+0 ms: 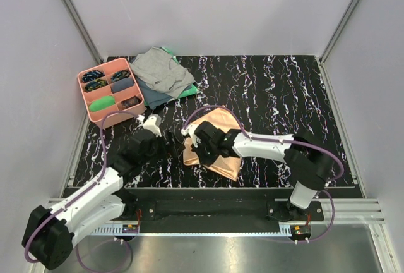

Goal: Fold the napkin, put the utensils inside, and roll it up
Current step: Roll the napkin with the utensil

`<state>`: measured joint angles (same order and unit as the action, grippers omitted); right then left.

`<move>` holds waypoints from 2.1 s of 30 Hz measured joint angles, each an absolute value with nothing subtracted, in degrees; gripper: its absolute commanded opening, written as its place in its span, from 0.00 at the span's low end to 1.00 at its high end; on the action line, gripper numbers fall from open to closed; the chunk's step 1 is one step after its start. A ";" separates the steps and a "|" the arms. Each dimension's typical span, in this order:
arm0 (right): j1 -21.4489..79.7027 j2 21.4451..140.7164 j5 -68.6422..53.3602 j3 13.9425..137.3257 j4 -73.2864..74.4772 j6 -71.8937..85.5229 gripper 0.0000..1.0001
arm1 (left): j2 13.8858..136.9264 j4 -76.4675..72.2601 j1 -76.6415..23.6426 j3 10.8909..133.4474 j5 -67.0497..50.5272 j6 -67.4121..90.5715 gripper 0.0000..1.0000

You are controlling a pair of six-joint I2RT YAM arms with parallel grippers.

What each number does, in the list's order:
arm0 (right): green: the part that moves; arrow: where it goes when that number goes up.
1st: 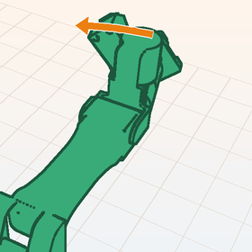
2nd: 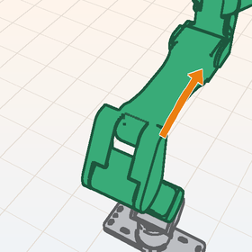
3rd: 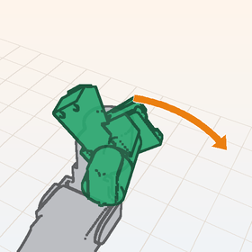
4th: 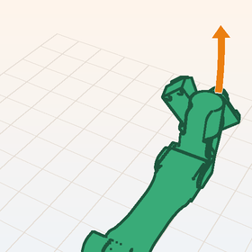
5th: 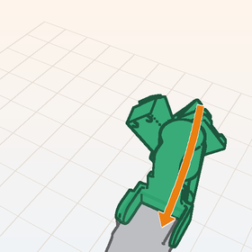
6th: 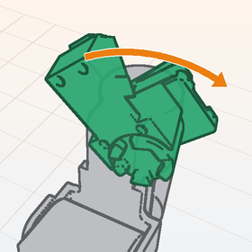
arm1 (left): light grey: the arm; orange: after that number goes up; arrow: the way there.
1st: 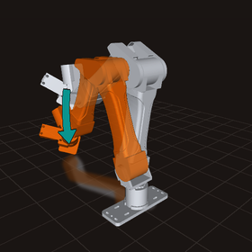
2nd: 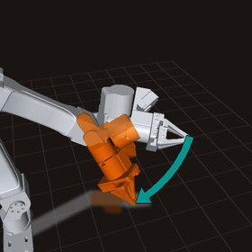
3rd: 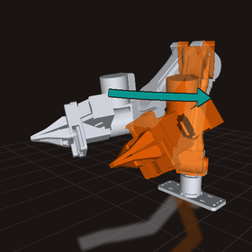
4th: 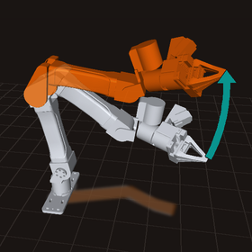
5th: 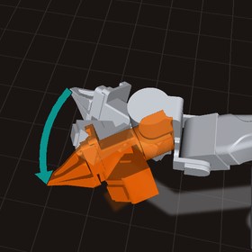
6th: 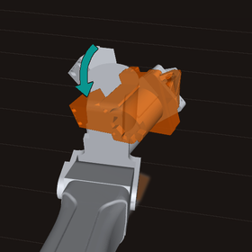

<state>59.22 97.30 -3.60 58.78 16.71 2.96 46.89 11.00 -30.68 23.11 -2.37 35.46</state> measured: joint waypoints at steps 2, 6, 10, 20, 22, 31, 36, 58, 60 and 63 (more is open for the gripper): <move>57.04 99.11 -8.82 60.16 17.56 3.01 0.00 | 46.04 8.67 -32.64 22.06 -1.76 34.09 0.90; 53.49 103.07 -18.04 61.93 19.51 3.18 0.00 | 46.70 4.21 -38.41 19.88 0.34 31.22 0.91; 50.15 105.97 -26.48 62.96 20.88 3.49 0.00 | 48.80 -1.37 -43.16 18.44 2.07 27.81 0.91; 45.01 113.03 -39.88 67.13 23.75 3.97 0.00 | 55.07 -12.73 -46.48 15.44 0.73 21.21 0.88; 44.23 113.86 -41.69 67.46 23.94 4.03 0.00 | 56.34 -14.06 -46.70 15.35 -0.21 20.43 0.87; 41.82 117.19 -47.92 69.01 24.97 4.23 0.00 | 60.82 -16.27 -47.20 15.35 -3.77 19.00 0.83; 40.69 118.39 -50.24 69.67 25.54 4.16 0.00 | 64.36 -15.46 -47.97 15.77 -4.27 18.81 0.70; 38.28 113.86 -50.13 68.53 26.55 5.30 0.67 | 73.47 -9.04 -48.73 22.96 -1.26 19.99 0.00; 38.06 109.30 -47.92 66.63 26.50 5.74 0.71 | 73.78 -8.34 -48.73 23.49 -1.28 20.47 0.00; 38.06 101.41 -43.31 62.94 26.15 6.11 0.77 | 73.91 -7.38 -48.60 23.97 -1.52 21.28 0.00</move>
<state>38.06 101.41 -43.31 62.94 26.15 6.11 73.91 -7.38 -48.60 23.97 -1.52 21.28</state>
